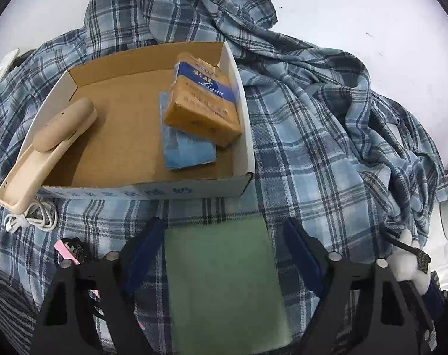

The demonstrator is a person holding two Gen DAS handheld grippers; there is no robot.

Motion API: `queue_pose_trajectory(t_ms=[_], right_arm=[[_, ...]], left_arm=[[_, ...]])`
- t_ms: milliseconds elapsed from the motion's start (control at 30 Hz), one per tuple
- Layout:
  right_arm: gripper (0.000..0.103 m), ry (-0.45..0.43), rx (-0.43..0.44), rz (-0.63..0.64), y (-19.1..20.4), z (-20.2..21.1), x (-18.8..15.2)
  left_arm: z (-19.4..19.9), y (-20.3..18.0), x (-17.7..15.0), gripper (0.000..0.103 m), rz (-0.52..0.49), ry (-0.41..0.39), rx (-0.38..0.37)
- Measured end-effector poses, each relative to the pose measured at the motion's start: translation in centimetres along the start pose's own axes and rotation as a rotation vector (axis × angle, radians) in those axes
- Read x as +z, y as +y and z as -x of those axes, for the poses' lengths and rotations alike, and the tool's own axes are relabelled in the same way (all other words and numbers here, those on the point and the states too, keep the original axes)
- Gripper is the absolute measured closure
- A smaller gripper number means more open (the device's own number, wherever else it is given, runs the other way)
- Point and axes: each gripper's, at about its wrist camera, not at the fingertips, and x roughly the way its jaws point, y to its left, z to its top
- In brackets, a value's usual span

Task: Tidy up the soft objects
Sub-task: 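Lift the plush with the right gripper while the left grasps the green card, then lower the plush into the box with the right gripper while the left carries the green card over it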

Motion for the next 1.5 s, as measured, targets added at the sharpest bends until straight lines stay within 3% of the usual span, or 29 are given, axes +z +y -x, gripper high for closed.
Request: queue_pose_trajectory(t_ms=[267,367,500,533,600,767,900,1000,1133,1267,1367,1500], right_arm=[[0.082,0.0,0.007,-0.008,-0.1,0.0,0.0],[0.082,-0.002,0.007,-0.009,-0.1,0.1,0.0],[0.082,0.0,0.008,-0.015,-0.1,0.0,0.0],[0.082,0.002,0.008,-0.016,-0.1,0.0,0.0],[0.082,0.004,0.007,-0.017,-0.1,0.0,0.0],[0.082,0.002,0.014,-0.026,-0.3,0.1,0.0],[0.082,-0.017,0.023,-0.027,-0.3,0.5,0.0],[0.082,-0.058,0.005,0.012,0.5,1.5,0.1],[0.082,-0.095,0.007,0.076,2.3,3.3,1.0],[0.082,-0.131,0.045,0.101,4.4,5.2,3.2],[0.082,-0.193,0.039,0.122,6.1,6.4,5.4],[0.082,-0.268,0.051,0.14,8.6,6.9,9.2]], left_arm=[[-0.6,0.3,0.3,0.031,-0.015,0.034,-0.016],[-0.2,0.5,-0.4,0.017,-0.057,0.039,-0.015],[0.2,1.0,-1.5,0.017,-0.086,0.046,-0.022],[0.3,0.9,-1.8,0.017,-0.087,0.046,-0.025],[0.6,1.5,-2.2,0.03,-0.088,0.037,-0.029],[1.7,2.2,-2.0,0.03,-0.082,0.002,-0.036],[4.5,2.0,-2.4,0.03,-0.123,-0.089,-0.038],[7.0,2.8,-2.7,0.03,-0.112,-0.108,-0.086],[10.4,3.5,-3.0,0.03,-0.144,-0.181,-0.095],[13.7,5.4,-2.4,0.03,-0.132,-0.268,-0.076],[16.6,7.0,-2.1,0.03,-0.112,-0.382,-0.052],[19.0,9.2,-0.3,0.03,-0.083,-0.471,-0.062]])
